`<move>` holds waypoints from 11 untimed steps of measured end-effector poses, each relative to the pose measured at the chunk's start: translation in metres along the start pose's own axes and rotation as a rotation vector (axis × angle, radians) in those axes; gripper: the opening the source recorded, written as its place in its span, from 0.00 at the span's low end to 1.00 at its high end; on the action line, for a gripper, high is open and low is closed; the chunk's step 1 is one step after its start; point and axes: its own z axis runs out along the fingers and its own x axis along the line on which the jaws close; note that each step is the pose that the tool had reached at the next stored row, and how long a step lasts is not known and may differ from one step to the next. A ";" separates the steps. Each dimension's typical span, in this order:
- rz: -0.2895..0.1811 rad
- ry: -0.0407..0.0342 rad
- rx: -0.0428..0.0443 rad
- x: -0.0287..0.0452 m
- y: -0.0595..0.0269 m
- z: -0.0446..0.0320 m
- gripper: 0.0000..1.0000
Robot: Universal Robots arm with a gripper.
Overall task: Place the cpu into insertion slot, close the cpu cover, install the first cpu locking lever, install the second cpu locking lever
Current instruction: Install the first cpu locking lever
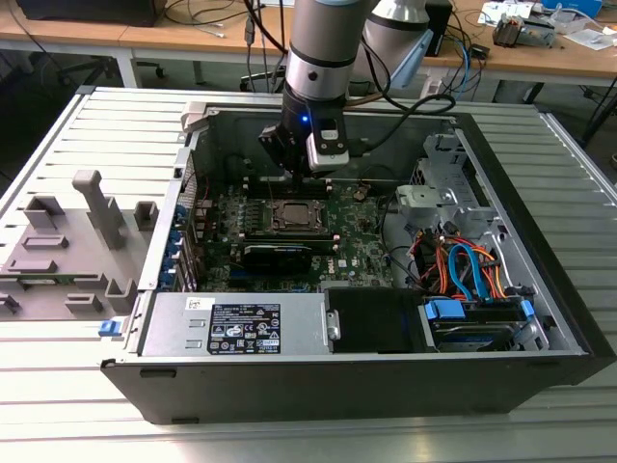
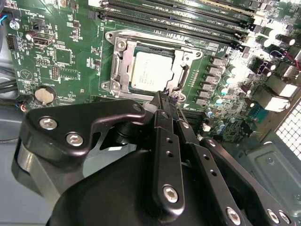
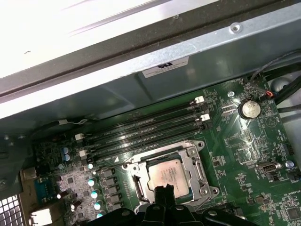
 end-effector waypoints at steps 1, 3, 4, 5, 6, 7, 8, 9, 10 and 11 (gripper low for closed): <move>-0.003 0.0002 0.0001 0.0000 0.0000 0.0000 0.11; -0.012 0.0008 0.0002 0.0000 0.0000 0.0000 0.11; -0.015 0.0010 0.0002 0.0000 0.0000 0.0000 0.11; -0.020 0.0013 0.0004 0.0000 0.0000 0.0000 0.11; -0.024 0.0016 0.0004 0.0000 0.0000 0.0000 0.11; -0.031 0.0020 0.0006 0.0000 0.0000 0.0000 0.11; -0.035 0.0023 0.0006 0.0000 0.0000 0.0000 0.11; -0.038 0.0025 0.0008 0.0000 0.0000 0.0000 0.11; -0.042 0.0027 0.0009 0.0000 0.0000 0.0000 0.11; -0.046 0.0030 0.0009 0.0000 0.0000 0.0000 0.11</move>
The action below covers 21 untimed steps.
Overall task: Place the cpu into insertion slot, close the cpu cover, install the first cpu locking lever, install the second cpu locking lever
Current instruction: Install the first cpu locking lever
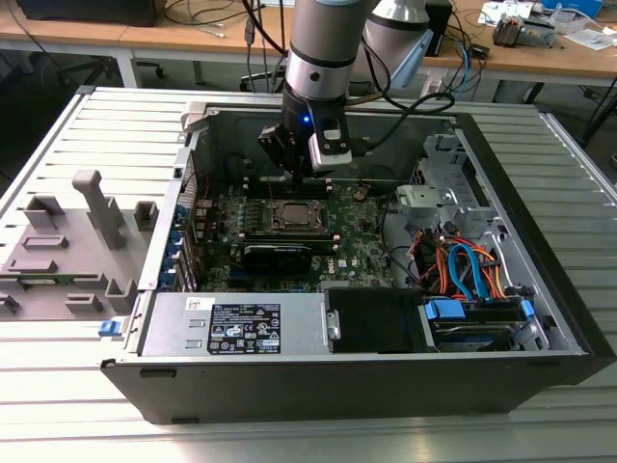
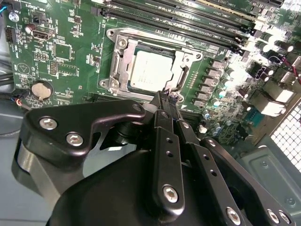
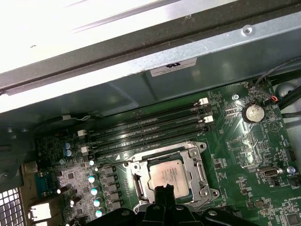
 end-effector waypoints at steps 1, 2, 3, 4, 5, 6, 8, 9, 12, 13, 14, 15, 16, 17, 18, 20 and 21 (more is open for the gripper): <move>-0.006 0.0004 0.0001 0.0000 0.0000 0.0000 0.11; -0.013 0.0009 0.0001 0.0000 0.0000 0.0000 0.11; -0.019 0.0013 0.0002 0.0000 0.0000 0.0000 0.11; -0.023 0.0016 0.0003 0.0000 0.0000 0.0000 0.11; -0.026 0.0018 0.0004 0.0000 0.0000 0.0000 0.11; -0.031 0.0021 0.0004 0.0000 0.0000 0.0000 0.11; -0.042 0.0028 0.0005 0.0000 0.0000 0.0000 0.11; -0.048 0.0033 0.0005 0.0000 0.0000 0.0000 0.11; -0.059 0.0041 0.0005 0.0000 0.0000 0.0000 0.11; -0.064 0.0044 0.0005 0.0000 0.0000 0.0000 0.11; -0.068 0.0047 0.0004 0.0000 0.0000 0.0000 0.11; -0.071 0.0050 0.0004 0.0000 0.0000 0.0000 0.11; -0.074 0.0052 0.0003 0.0000 0.0000 0.0000 0.11; -0.077 0.0054 0.0002 0.0000 0.0000 0.0000 0.11; -0.080 0.0057 0.0001 0.0000 0.0000 0.0000 0.11; -0.089 0.0063 0.0000 0.0000 0.0000 0.0000 0.11; -0.092 0.0066 0.0000 0.0000 0.0000 0.0000 0.11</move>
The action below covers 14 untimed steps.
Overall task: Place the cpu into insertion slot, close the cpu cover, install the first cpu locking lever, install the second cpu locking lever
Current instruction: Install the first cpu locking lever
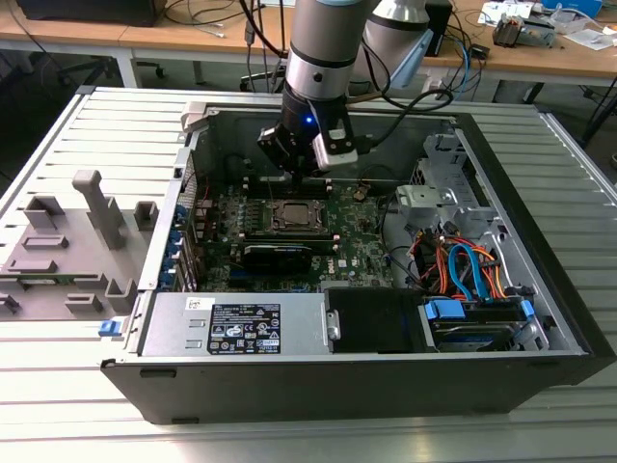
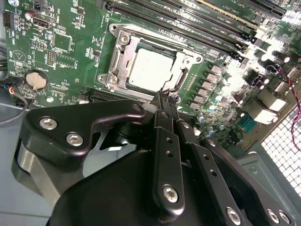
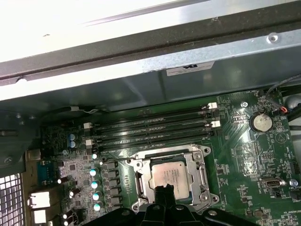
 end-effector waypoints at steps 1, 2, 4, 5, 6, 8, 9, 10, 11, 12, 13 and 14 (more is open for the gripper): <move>-0.003 0.0002 0.0000 0.0000 0.0000 0.0000 0.11; -0.007 0.0005 -0.0001 0.0000 0.0000 0.0000 0.11; -0.016 0.0012 -0.0003 0.0000 0.0000 0.0000 0.11; -0.021 0.0016 -0.0004 0.0000 0.0000 0.0000 0.11; -0.028 0.0020 -0.0007 0.0000 0.0000 0.0000 0.11; -0.036 0.0027 -0.0008 0.0000 0.0000 0.0000 0.11; -0.040 0.0030 -0.0009 0.0000 0.0000 0.0000 0.11; -0.046 0.0034 -0.0012 0.0000 0.0000 0.0000 0.11; -0.052 0.0039 -0.0013 0.0000 0.0000 0.0000 0.11; -0.059 0.0044 -0.0014 0.0000 0.0000 0.0000 0.11; -0.062 0.0047 -0.0014 0.0000 0.0000 0.0000 0.11; -0.066 0.0049 -0.0015 0.0000 0.0000 0.0000 0.11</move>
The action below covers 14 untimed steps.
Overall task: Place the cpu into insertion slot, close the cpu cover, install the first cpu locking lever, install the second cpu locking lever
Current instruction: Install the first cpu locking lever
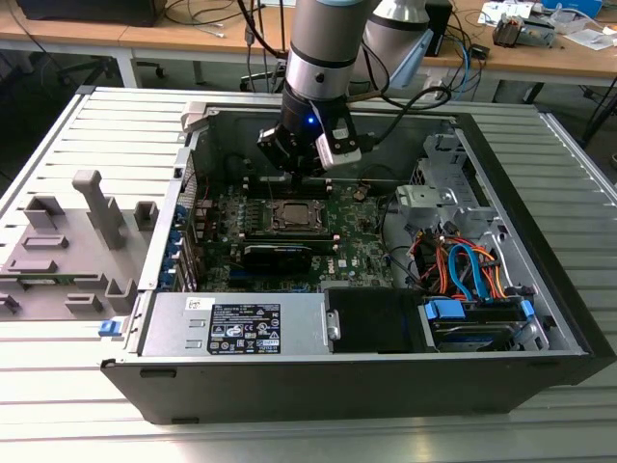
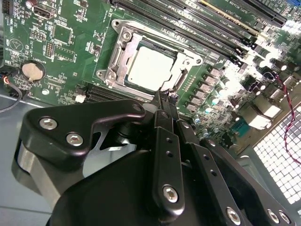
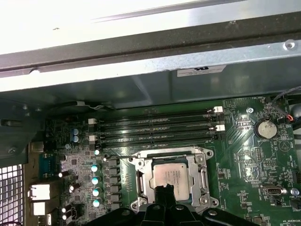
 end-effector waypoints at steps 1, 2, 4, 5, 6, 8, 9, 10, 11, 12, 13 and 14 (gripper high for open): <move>-0.006 0.0004 -0.0001 0.0000 0.0000 0.0000 0.11; -0.010 0.0007 -0.0002 0.0000 0.0000 0.0000 0.11; -0.019 0.0014 -0.0004 0.0000 0.0000 0.0000 0.11; -0.022 0.0016 -0.0005 0.0000 0.0000 0.0000 0.11; -0.026 0.0019 -0.0005 0.0000 0.0000 0.0000 0.11; -0.032 0.0024 -0.0007 0.0000 0.0000 0.0000 0.11; -0.035 0.0026 -0.0007 0.0000 0.0000 0.0000 0.11; -0.038 0.0028 -0.0008 0.0000 0.0000 0.0000 0.11; -0.042 0.0031 -0.0009 0.0000 0.0000 0.0000 0.11; -0.045 0.0033 -0.0010 0.0000 0.0000 0.0000 0.11; -0.050 0.0037 -0.0012 0.0000 0.0000 0.0000 0.11; -0.057 0.0042 -0.0013 0.0000 0.0000 0.0000 0.11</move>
